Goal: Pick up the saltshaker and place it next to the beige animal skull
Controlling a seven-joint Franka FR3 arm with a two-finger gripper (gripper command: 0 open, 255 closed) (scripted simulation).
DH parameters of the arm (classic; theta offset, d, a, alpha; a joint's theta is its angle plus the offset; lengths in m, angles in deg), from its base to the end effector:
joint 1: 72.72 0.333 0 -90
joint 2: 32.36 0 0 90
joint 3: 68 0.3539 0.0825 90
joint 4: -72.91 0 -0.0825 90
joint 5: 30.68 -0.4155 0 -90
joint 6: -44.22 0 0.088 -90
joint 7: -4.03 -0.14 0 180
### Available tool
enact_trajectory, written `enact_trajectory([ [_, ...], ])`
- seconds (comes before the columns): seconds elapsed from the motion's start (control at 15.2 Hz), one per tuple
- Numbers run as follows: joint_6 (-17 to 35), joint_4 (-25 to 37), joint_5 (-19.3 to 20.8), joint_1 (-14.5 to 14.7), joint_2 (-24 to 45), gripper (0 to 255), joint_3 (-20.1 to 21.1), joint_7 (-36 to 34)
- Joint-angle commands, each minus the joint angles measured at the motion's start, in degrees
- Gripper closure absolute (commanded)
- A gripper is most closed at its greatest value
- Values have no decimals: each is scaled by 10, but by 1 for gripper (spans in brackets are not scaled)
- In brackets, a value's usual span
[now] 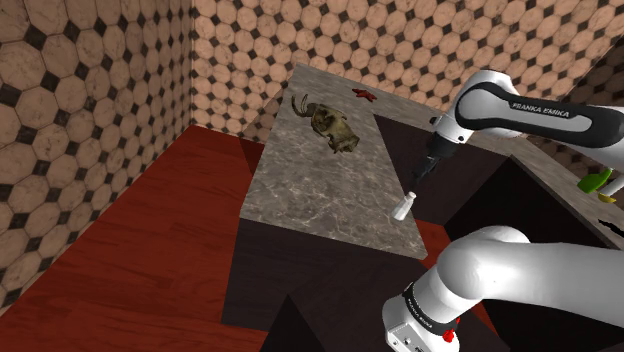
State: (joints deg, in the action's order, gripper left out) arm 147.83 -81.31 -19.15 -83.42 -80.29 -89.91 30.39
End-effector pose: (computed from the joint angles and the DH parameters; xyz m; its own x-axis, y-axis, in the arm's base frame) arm 0.2482 -0.1777 0.4305 0.9966 0.0781 -0.0250 0.0749 -0.9909 -0.1119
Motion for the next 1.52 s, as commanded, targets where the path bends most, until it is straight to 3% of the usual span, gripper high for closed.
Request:
enact_trajectory([
  [0.0, 35, -14, 23, -13, 11, 0, -28, 23],
  [0.26, 100, -22, 57, -31, 52, 0, -82, 65],
  [0.73, 165, -61, 70, -31, 79, 0, -101, 65],
  [1.25, 171, -64, 71, -31, 81, 0, -103, 65],
  [1.32, 171, -64, 71, -31, 81, 255, -103, 65],
  [1.45, 171, -64, 71, -31, 81, 255, -103, 65],
])
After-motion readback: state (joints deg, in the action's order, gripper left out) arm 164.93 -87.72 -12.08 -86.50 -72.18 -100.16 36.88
